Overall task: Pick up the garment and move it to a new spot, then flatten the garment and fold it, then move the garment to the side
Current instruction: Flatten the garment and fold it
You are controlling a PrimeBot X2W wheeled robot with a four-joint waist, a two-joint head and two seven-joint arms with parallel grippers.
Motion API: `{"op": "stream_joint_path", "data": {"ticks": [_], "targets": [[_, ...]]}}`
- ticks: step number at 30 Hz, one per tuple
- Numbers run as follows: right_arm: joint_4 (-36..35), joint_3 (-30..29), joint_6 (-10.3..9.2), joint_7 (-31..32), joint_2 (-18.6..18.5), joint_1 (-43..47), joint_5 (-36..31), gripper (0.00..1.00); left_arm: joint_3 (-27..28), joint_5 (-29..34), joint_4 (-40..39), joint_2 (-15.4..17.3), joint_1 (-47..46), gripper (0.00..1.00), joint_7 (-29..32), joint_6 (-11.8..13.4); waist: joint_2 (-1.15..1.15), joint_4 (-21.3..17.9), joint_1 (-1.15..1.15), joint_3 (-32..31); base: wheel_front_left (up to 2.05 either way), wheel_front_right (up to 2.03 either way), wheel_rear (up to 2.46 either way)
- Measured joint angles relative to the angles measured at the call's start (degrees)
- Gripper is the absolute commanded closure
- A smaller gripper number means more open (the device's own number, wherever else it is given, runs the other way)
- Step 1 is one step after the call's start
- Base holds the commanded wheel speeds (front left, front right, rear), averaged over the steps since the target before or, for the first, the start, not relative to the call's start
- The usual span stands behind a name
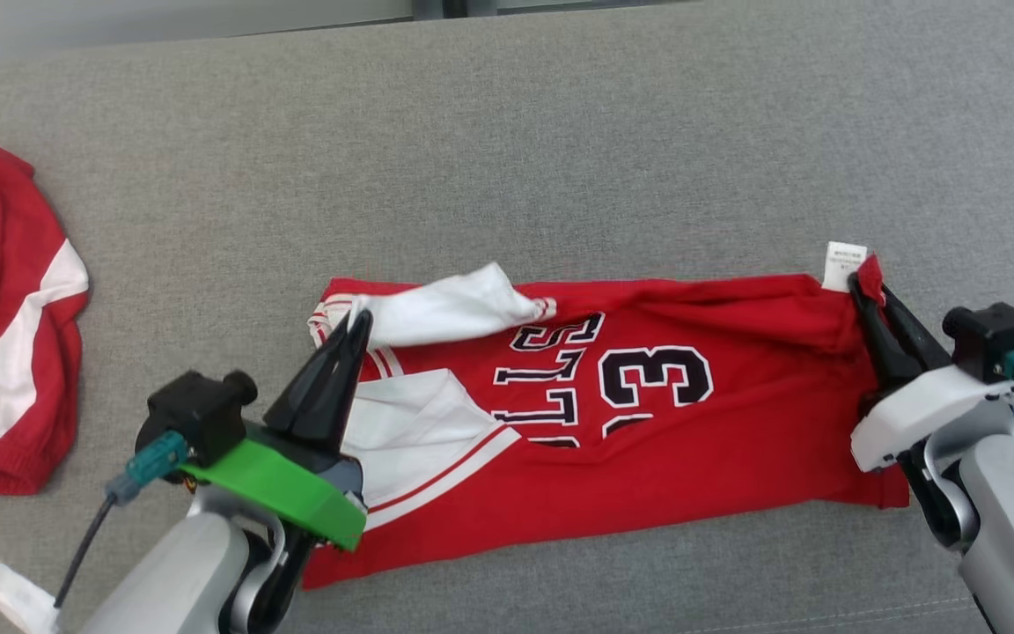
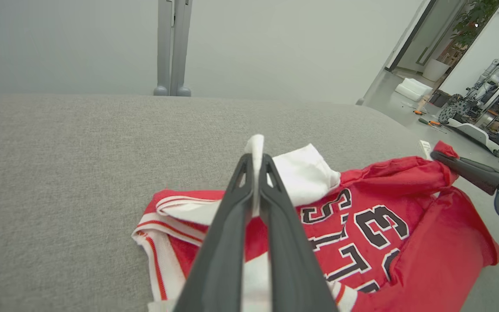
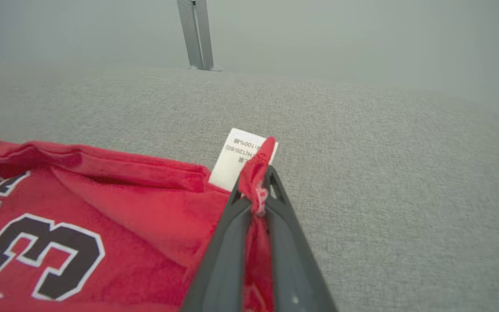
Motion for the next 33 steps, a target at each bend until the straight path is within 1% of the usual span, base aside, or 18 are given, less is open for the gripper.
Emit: {"op": "stream_joint_path", "data": {"ticks": [3,5,11,12,13,14,15,16,20,23,27,30,33], "targets": [[-2.75,-2.40,0.00,0.00,0.35,3.37,-1.33,1.00,1.72,1.18,-1.35,-1.02,4.59,1.00,0.00,0.14,0.00,0.24,0.00,-0.72,0.00,0.00,0.00],[-4.20,-3.61,0.00,0.00,1.01,5.33,-1.80,1.00,3.57,1.58,-2.79,-2.42,8.33,1.00,0.00,0.86,0.00,0.11,0.00,-1.15,0.00,0.00,0.00],[-6.13,-5.47,0.00,0.00,1.85,9.82,-2.32,1.00,7.60,3.05,-3.16,-5.54,16.62,1.00,-0.08,1.13,0.00,-0.02,0.00,-2.17,0.00,0.00,0.00],[-6.65,-6.06,0.00,0.01,2.01,10.51,-2.32,0.66,8.05,3.27,-2.91,-6.20,17.52,1.00,-0.08,1.01,0.00,0.07,0.00,-2.37,0.00,0.00,0.00],[-7.24,-6.68,0.00,0.00,2.22,10.98,-2.25,0.00,8.53,3.58,-2.60,-6.90,18.21,1.00,-0.08,1.01,0.00,0.17,0.00,-2.57,0.00,0.00,0.00],[-7.46,-6.94,0.00,0.00,2.41,11.26,-2.04,0.00,8.80,4.24,-2.29,-7.19,18.57,0.67,-0.08,0.91,0.00,0.24,0.00,-2.73,0.00,0.00,0.00],[-7.86,-7.24,0.00,0.00,2.71,11.72,-2.00,0.00,9.40,5.58,-1.88,-7.35,18.79,0.11,-0.08,0.64,0.00,0.30,0.00,-2.95,0.00,0.00,0.00],[-8.13,-7.37,0.00,0.00,2.93,12.18,-1.98,0.00,10.21,6.14,-1.71,-7.70,18.85,0.00,-0.08,0.58,0.00,0.35,0.00,-3.15,0.00,0.00,0.00],[-10.18,-7.94,0.00,0.00,3.16,13.43,-1.32,0.00,13.94,9.54,-1.82,-9.93,19.47,0.00,-0.08,0.51,0.00,0.31,0.00,-4.14,0.00,0.00,0.00],[-12.00,-8.33,0.00,0.00,3.23,13.54,-1.04,0.00,18.00,12.34,-2.46,-11.41,19.75,0.00,-0.08,0.07,0.00,0.10,0.00,-4.63,0.00,0.00,0.00],[-14.49,-9.44,0.00,0.00,3.31,13.35,-1.03,0.00,24.55,17.83,-4.05,-14.04,19.83,0.00,-0.09,-0.21,0.00,-0.01,0.00,-5.08,0.00,0.00,0.00],[-14.33,-9.59,0.00,0.00,3.35,12.93,-0.99,0.00,29.37,21.31,-5.20,-16.62,20.26,0.00,-0.09,-0.70,0.00,0.01,0.00,-5.41,0.00,0.00,0.00],[-11.73,-9.64,0.00,0.00,3.44,11.15,-1.01,0.00,33.17,24.94,-5.52,-18.31,20.78,0.00,-0.09,-1.60,0.00,0.14,0.00,-5.65,0.00,0.00,0.00]]}}
